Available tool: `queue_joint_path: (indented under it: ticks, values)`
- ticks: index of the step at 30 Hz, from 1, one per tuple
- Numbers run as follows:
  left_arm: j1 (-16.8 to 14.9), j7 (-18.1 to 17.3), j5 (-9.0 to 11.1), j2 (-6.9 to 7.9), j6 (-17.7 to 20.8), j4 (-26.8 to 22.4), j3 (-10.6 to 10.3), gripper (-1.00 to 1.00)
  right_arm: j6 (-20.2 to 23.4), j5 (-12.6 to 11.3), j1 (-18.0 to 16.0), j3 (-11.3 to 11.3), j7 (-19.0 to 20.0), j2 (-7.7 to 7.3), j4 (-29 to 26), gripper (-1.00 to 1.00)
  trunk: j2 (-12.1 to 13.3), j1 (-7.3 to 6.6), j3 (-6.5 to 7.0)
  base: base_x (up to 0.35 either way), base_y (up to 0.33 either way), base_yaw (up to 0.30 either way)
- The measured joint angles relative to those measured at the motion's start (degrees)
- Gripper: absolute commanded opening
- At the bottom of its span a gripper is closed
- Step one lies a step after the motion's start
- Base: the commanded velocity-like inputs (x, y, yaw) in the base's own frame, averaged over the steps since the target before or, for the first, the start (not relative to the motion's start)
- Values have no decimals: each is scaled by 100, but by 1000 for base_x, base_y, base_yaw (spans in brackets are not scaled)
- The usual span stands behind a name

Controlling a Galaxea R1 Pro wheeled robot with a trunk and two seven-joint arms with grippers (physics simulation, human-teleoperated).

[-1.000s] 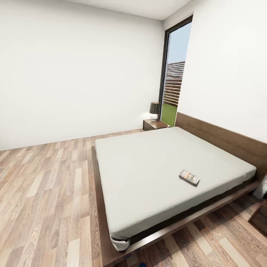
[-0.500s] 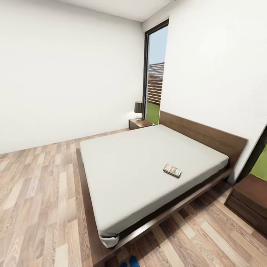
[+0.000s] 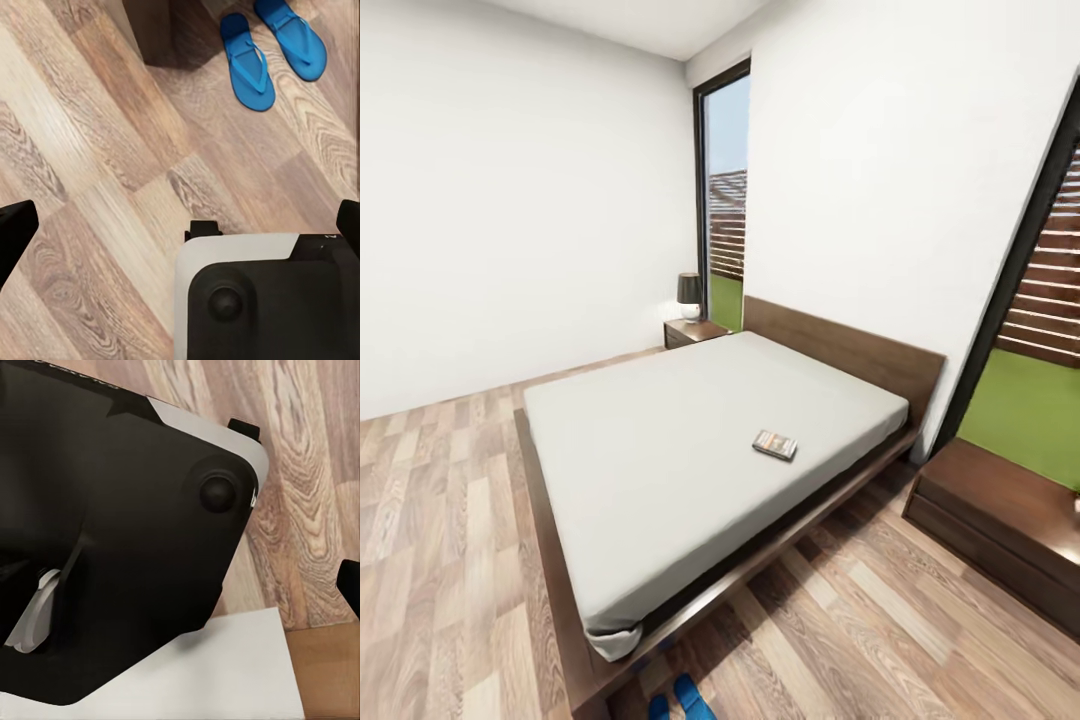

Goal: In the bedroom, move the book from the bed onto either nightstand, and place the two sandals side by side next to the bed.

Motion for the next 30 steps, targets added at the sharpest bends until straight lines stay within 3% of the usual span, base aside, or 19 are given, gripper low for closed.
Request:
queue_joint_path:
  ticks: [30]
  values:
    - [0, 2, 2, 5, -5, -7, 0, 100, 0, 0, 0, 0, 0, 0, 0, 100, 0, -1, 0, -6, -5, -274]
